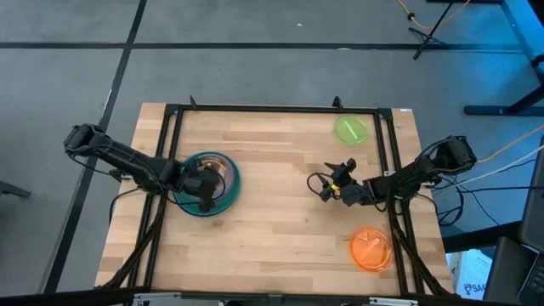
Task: Stack plastic plates
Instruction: Stack the top orange plate on top of the blue plate, then stack the green plate on top of the orange plate
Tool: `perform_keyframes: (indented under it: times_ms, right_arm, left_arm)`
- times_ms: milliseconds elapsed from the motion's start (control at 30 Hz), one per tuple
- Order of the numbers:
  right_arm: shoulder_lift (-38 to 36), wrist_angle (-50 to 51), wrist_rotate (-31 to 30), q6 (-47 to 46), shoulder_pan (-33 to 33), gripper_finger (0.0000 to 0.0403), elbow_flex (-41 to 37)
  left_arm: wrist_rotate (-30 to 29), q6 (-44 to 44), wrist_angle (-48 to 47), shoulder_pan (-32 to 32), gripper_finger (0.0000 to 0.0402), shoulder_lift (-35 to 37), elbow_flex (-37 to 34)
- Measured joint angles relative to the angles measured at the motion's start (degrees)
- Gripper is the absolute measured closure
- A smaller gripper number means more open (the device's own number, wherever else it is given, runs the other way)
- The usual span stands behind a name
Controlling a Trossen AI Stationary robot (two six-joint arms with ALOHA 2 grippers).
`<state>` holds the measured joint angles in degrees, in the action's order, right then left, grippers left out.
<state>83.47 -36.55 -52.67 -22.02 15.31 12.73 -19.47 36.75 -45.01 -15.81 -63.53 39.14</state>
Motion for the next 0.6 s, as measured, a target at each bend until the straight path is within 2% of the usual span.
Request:
perform_keyframes:
  times_ms: [133, 233, 333, 500, 600]
  right_arm:
    - [1.22, -0.56, 4.16, 2.79, -0.43, 0.0165, 0.0]
    - [3.37, -3.15, 4.52, 4.32, -0.79, 0.0165, 0.02]
    - [5.96, -4.59, 8.23, 5.33, -0.75, 0.0165, 0.04]
    - [9.46, -10.58, 8.86, 7.36, -1.7, 0.0165, 0.35]
    - [11.26, -13.02, 11.1, 9.57, -1.37, 0.0165, 0.33]
  left_arm:
    - [1.0, -5.16, 9.34, 1.58, 0.0258, -0.09, 0.09]
    - [0.88, -11.94, 20.22, 2.91, 0.0253, -0.98, 0.13]
    - [0.62, -18.97, 31.21, 4.12, 0.0254, -2.66, 0.17]
    - [1.1, -30.58, 50.47, 6.33, 0.0254, -8.99, 0.19]
    - [5.51, -37.77, 61.9, 8.28, 0.0255, -14.57, 0.19]
